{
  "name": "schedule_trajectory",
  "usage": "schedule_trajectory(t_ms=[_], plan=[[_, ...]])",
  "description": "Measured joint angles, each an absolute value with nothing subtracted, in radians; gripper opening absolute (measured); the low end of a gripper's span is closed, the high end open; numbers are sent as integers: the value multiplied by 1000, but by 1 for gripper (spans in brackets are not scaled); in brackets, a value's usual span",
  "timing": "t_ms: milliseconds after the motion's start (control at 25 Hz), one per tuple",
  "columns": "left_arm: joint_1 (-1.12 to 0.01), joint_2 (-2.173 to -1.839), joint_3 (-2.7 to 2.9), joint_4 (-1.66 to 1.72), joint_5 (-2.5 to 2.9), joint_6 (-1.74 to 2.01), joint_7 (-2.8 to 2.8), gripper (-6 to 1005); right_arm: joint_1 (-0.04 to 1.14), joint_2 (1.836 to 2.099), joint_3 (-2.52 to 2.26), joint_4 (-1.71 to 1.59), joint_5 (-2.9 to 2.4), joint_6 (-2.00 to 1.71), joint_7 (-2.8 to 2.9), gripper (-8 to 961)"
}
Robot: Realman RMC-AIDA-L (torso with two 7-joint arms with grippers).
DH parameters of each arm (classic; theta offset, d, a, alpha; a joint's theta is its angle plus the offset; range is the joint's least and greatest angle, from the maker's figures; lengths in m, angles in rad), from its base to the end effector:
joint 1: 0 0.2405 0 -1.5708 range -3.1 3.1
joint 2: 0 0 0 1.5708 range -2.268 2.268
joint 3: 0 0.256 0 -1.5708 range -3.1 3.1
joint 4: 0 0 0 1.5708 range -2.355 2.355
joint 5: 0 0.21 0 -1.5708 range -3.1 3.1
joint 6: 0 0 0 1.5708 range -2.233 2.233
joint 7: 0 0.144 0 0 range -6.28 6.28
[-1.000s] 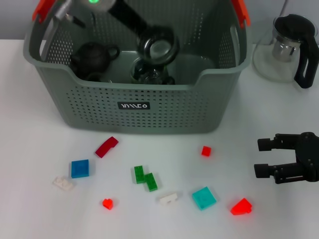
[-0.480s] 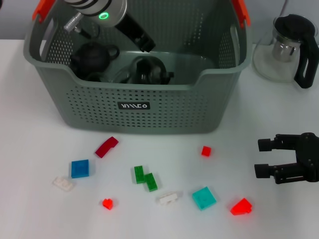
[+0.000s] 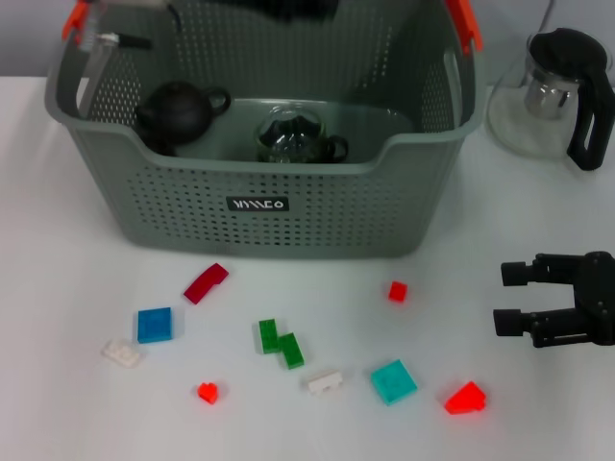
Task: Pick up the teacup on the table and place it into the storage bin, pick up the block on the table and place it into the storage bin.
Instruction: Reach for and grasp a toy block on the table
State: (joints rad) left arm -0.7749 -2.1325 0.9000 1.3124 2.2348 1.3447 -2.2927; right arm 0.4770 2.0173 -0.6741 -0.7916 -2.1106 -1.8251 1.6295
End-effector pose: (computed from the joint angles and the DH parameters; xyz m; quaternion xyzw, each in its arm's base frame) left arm -0.0957 0.4225 0.0650 -0.9164 -0.2606 -0.1774 0.2467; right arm 0.2733 0.2979 0.0396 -0.9370 0.2830 0.2022 0.0306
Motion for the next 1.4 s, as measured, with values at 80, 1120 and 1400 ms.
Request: schedule_trajectory(t_ms=[80, 1120, 1400], plan=[[-731, -2102, 805, 1260, 1935, 1454, -2213, 503, 477, 2018, -674, -792, -2110, -1825, 1629, 915], [-459, -2061, 558, 1027, 2196, 1969, -1474, 501, 487, 2023, -647, -792, -2110, -1832, 1633, 912], [-435, -2082, 573, 1020, 2267, 1867, -1337, 502, 487, 2027, -644, -792, -2107, -1831, 1631, 914]])
